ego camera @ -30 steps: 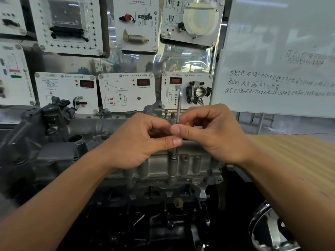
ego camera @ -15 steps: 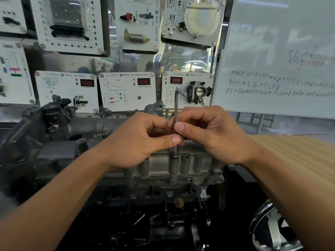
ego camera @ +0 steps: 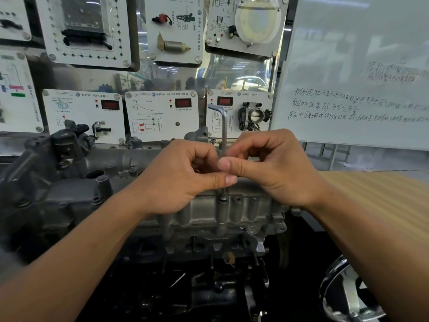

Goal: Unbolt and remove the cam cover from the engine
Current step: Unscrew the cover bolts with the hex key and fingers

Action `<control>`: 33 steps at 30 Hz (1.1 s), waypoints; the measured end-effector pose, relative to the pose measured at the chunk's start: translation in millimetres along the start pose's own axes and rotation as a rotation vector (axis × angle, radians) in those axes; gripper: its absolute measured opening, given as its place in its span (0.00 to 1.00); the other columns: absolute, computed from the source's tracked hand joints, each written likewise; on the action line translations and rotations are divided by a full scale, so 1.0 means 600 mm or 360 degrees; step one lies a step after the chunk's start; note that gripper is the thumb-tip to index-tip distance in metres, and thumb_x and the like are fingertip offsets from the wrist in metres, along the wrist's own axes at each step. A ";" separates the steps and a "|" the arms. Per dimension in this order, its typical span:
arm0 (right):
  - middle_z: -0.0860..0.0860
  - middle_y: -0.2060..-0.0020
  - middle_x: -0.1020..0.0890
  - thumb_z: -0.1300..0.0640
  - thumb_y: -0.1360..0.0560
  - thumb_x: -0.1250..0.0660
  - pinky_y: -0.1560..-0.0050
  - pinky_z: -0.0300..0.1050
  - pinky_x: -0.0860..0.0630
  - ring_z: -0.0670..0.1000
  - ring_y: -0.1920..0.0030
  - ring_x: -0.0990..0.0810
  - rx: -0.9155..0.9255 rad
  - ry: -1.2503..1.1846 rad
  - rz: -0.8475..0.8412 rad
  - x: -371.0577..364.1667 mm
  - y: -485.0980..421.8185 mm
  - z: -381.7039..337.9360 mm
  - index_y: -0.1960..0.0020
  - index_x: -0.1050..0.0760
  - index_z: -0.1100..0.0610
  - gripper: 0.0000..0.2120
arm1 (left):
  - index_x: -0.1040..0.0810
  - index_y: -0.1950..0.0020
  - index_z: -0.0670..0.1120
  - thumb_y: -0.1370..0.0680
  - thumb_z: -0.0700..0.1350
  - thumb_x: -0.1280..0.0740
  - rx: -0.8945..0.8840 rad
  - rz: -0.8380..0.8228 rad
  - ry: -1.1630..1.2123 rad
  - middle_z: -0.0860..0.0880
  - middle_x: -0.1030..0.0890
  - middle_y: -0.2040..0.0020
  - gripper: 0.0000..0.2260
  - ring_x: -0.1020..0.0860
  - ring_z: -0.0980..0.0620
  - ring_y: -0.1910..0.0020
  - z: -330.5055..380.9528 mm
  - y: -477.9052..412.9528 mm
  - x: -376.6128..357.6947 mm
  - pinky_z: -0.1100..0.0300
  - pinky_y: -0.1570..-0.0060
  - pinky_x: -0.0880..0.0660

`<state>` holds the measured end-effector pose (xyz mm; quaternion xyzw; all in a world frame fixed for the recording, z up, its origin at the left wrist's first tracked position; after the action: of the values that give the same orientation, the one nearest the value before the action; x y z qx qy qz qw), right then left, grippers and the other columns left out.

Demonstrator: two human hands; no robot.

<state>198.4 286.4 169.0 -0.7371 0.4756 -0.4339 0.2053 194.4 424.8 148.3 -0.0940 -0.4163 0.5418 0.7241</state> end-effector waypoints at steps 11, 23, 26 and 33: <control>0.48 0.66 0.19 0.60 0.26 0.28 0.57 0.39 0.25 0.47 0.64 0.21 0.0046 0.0068 -0.0136 -0.008 0.001 -0.010 0.57 0.19 0.57 0.02 | 0.15 0.49 0.51 0.23 0.48 0.29 0.0007 -0.0231 0.0023 0.53 0.13 0.53 0.06 0.15 0.55 0.50 0.006 0.005 -0.008 0.61 0.45 0.21; 0.54 0.66 0.19 0.56 0.32 0.23 0.62 0.47 0.24 0.55 0.66 0.23 0.0038 0.0017 0.0076 0.003 0.000 -0.002 0.59 0.17 0.60 0.08 | 0.16 0.60 0.48 0.29 0.49 0.25 -0.0016 -0.0074 0.0019 0.51 0.16 0.65 0.05 0.18 0.56 0.64 0.006 -0.004 -0.005 0.65 0.58 0.24; 0.52 0.66 0.19 0.58 0.31 0.24 0.61 0.44 0.23 0.53 0.65 0.22 0.0040 0.0019 0.0056 0.002 -0.002 -0.003 0.59 0.17 0.59 0.05 | 0.18 0.62 0.49 0.31 0.50 0.25 -0.0009 -0.0028 -0.0003 0.49 0.16 0.64 0.07 0.18 0.51 0.64 0.004 -0.005 -0.003 0.62 0.58 0.21; 0.47 0.64 0.18 0.63 0.25 0.28 0.56 0.42 0.23 0.49 0.62 0.18 0.0031 0.0018 -0.0079 -0.006 -0.003 -0.005 0.55 0.18 0.58 0.02 | 0.15 0.52 0.51 0.26 0.51 0.29 0.0030 -0.0172 0.0027 0.50 0.14 0.55 0.07 0.15 0.51 0.53 0.002 -0.001 -0.005 0.56 0.45 0.20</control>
<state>196.3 290.9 170.3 -0.7442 0.4540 -0.4478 0.1989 194.1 421.5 147.9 -0.0691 -0.4094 0.5050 0.7567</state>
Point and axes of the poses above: each hand's wrist, its own y-axis away from the middle knuckle, its own x-axis out of the back of the hand, z = x × y, the point moved 7 cm from there along -y, towards the middle knuckle
